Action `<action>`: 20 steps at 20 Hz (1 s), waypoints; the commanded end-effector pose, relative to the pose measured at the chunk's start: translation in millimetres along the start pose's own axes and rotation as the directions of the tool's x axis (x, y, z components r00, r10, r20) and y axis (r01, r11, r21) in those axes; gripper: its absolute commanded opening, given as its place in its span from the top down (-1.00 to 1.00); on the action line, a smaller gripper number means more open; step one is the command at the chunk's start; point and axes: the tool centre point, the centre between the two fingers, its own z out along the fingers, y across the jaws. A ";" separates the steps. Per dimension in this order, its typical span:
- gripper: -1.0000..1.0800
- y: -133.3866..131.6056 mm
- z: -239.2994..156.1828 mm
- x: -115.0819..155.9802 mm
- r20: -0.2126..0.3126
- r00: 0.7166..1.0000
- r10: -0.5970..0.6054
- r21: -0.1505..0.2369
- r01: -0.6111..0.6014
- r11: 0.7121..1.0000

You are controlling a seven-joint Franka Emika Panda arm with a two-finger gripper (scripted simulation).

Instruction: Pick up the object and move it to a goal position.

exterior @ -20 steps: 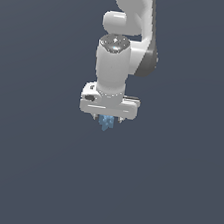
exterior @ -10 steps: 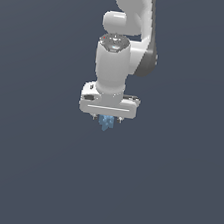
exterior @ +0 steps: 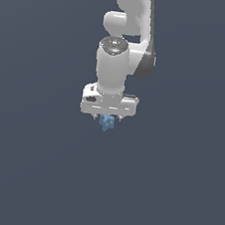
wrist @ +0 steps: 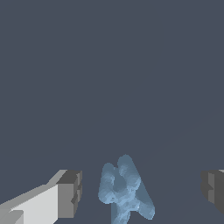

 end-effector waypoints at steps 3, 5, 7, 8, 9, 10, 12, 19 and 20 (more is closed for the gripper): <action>-0.92 0.4 9.1 -13.1 0.009 0.997 -0.082 0.002 0.082 0.997; -0.92 0.5 14.0 -20.4 0.014 0.992 -0.127 0.003 0.127 0.992; -0.92 0.6 19.3 -28.7 0.020 0.984 -0.177 0.006 0.177 0.984; -0.92 0.6 21.9 -32.9 0.022 0.979 -0.201 0.007 0.201 0.979; -0.92 0.6 24.4 -36.9 0.025 0.974 -0.225 0.009 0.225 0.974; -0.92 0.5 26.7 -40.7 0.027 0.969 -0.247 0.010 0.247 0.969; -0.92 0.4 30.9 -47.8 0.031 0.957 -0.287 0.013 0.287 0.958; -0.92 0.0 41.1 -65.9 0.040 0.922 -0.386 0.022 0.385 0.922; -0.92 -0.1 42.0 -67.6 0.041 0.918 -0.395 0.023 0.394 0.919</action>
